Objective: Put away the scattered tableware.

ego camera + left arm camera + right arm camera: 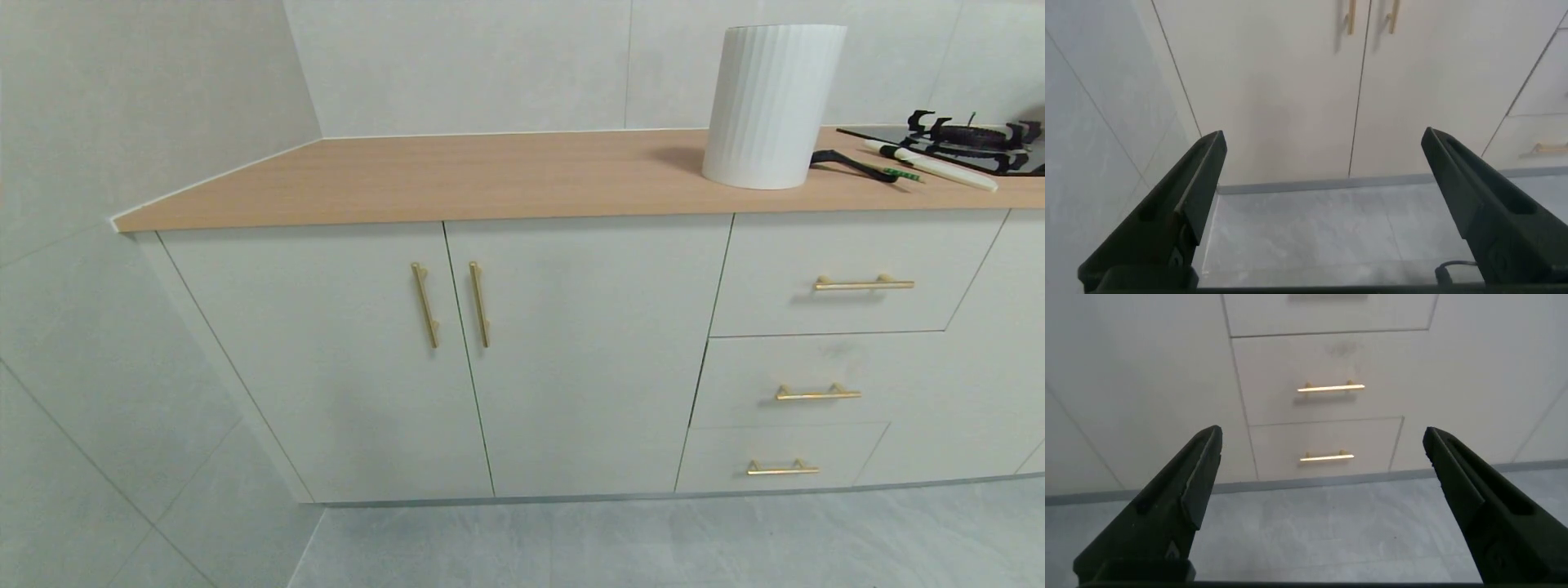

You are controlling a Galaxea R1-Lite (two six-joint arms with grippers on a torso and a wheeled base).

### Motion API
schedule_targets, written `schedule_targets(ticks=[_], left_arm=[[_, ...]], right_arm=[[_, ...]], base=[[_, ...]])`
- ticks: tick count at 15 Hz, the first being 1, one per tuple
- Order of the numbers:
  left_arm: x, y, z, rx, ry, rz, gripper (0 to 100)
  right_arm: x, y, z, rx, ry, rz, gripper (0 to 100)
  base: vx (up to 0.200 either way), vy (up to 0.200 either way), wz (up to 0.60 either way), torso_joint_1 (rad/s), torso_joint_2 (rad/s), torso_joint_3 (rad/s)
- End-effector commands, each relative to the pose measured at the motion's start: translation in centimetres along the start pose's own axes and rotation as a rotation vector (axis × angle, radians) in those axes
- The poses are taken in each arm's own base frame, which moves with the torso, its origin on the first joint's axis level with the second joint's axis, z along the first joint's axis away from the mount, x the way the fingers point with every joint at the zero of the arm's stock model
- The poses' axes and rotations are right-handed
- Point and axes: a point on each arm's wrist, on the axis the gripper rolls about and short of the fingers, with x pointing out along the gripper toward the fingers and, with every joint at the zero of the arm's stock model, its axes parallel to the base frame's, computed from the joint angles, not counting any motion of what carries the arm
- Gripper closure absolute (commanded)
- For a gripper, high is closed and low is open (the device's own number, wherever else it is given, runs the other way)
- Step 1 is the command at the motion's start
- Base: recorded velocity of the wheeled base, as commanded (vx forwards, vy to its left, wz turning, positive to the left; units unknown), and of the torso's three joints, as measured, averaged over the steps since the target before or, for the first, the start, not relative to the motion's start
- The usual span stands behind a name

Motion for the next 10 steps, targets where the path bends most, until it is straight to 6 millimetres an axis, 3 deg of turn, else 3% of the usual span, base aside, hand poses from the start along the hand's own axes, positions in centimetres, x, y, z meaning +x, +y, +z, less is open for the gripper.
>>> schedule_targets(ticks=[1, 10], left_arm=[[-0.01, 0.00, 0.06, -0.003, 0.001, 0.000, 0], [-0.01, 0.03, 0.08, -0.017, -0.001, 0.010, 0]], right_arm=[[0.02, 0.00, -0.04, -0.003, 0.007, 0.004, 0], [0.01, 0.01, -0.04, 0.003, 0.006, 0.005, 0]], base=[[0.000, 0.000, 0.00, 0.000, 0.00, 0.000], [0.000, 0.000, 0.00, 0.000, 0.00, 0.000]])
